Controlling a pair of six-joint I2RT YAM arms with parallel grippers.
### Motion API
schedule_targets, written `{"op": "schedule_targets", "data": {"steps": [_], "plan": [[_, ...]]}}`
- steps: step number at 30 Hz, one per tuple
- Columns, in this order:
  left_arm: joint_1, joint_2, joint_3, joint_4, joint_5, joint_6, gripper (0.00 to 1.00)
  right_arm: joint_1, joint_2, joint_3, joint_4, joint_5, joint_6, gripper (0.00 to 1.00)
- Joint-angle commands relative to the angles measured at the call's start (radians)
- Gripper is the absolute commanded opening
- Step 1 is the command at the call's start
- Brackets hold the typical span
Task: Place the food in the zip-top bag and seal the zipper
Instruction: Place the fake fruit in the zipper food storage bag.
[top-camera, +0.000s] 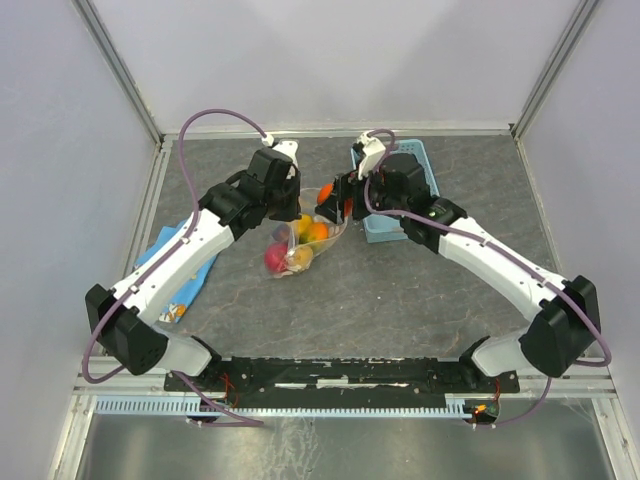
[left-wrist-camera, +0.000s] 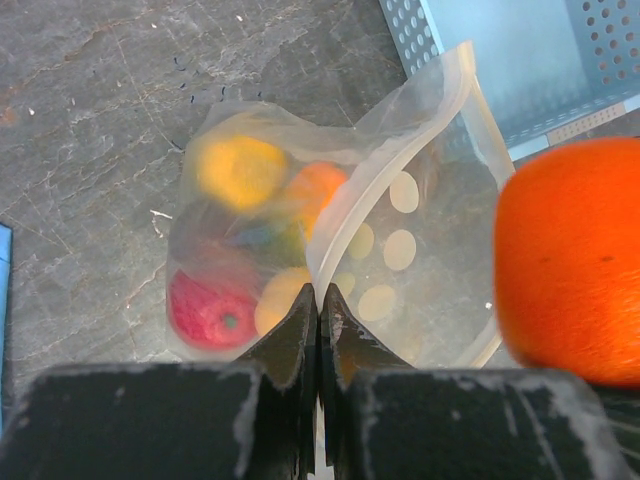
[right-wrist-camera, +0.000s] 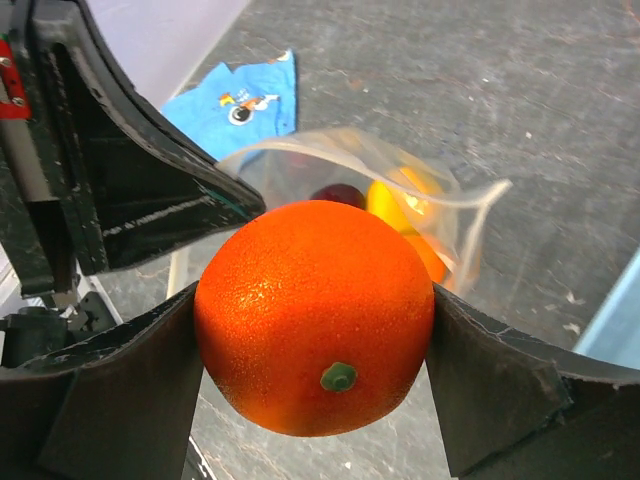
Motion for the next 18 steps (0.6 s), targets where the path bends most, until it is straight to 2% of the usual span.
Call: {"op": "schedule_targets", "data": {"steps": [1,7,18], "plan": [[0.002,-0.055,-0.008,0.053,0.038,-0.012,0.03,0.029,0.035,-0.030,0.195,-0.040,0.029,0.69],[0.002,-0.064,-0.015,0.053,0.056,-0.015,0.03,0.053,0.133,-0.036,0.229,-0.058,0.018,0.71],[0.003,-0.058,-0.038,0.076,0.118,-0.063,0.03,0.065,0.246,-0.116,0.363,0.046,0.002,0.76]]}}
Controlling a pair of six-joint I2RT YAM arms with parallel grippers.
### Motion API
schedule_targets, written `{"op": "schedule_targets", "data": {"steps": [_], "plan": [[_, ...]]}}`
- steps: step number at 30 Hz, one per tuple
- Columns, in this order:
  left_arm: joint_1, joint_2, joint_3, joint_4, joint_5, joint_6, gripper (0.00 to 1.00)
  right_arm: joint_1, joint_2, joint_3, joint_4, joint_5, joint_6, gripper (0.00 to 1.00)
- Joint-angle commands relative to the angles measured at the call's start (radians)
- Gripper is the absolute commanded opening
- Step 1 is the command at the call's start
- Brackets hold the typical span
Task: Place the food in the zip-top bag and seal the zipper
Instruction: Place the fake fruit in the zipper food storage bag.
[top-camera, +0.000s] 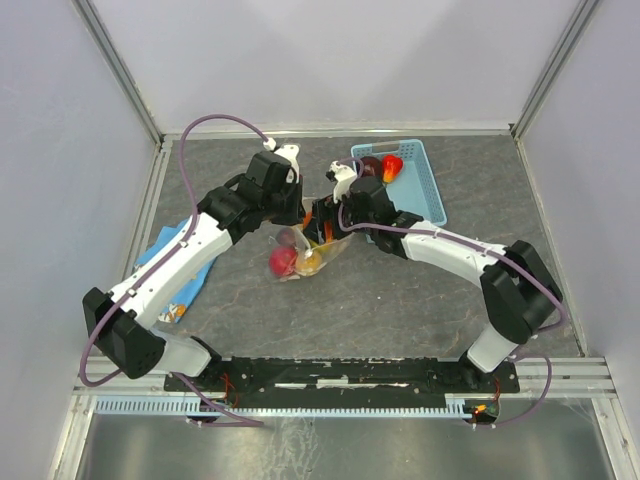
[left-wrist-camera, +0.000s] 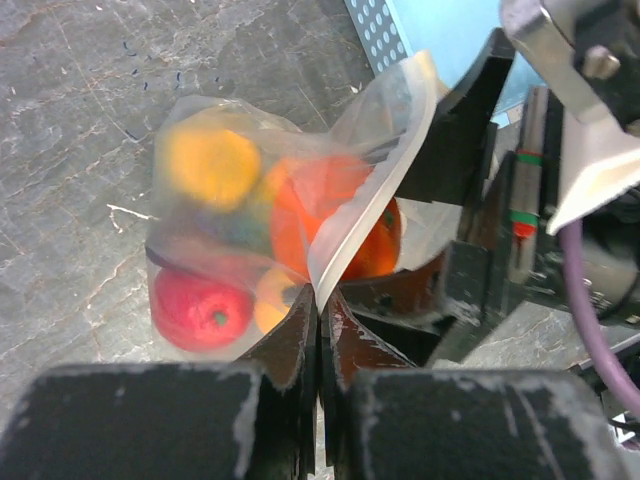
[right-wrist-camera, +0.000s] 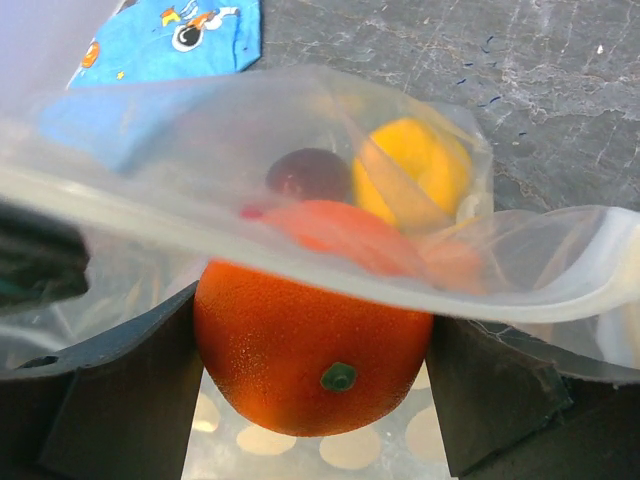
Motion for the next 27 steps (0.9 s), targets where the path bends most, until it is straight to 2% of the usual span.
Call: {"op": "schedule_targets", "data": {"steps": [1,13,16,27], "plan": [[0.002,-0.027,-0.007,0.058,0.046,-0.050,0.03,0.001,0.035,0.007,0.132,0.040,0.001,0.77],[0.001,-0.012,-0.004,0.060,0.024,-0.072,0.03,0.001,0.050,0.034,0.157,0.088,0.071,0.99],[0.001,-0.013,-0.002,0.049,-0.012,-0.078,0.03,0.001,0.022,0.044,0.125,0.087,0.068,0.99],[0.002,-0.013,0.000,0.025,-0.064,-0.083,0.03,-0.004,-0.172,0.143,-0.306,0.150,0.000,0.99]]}}
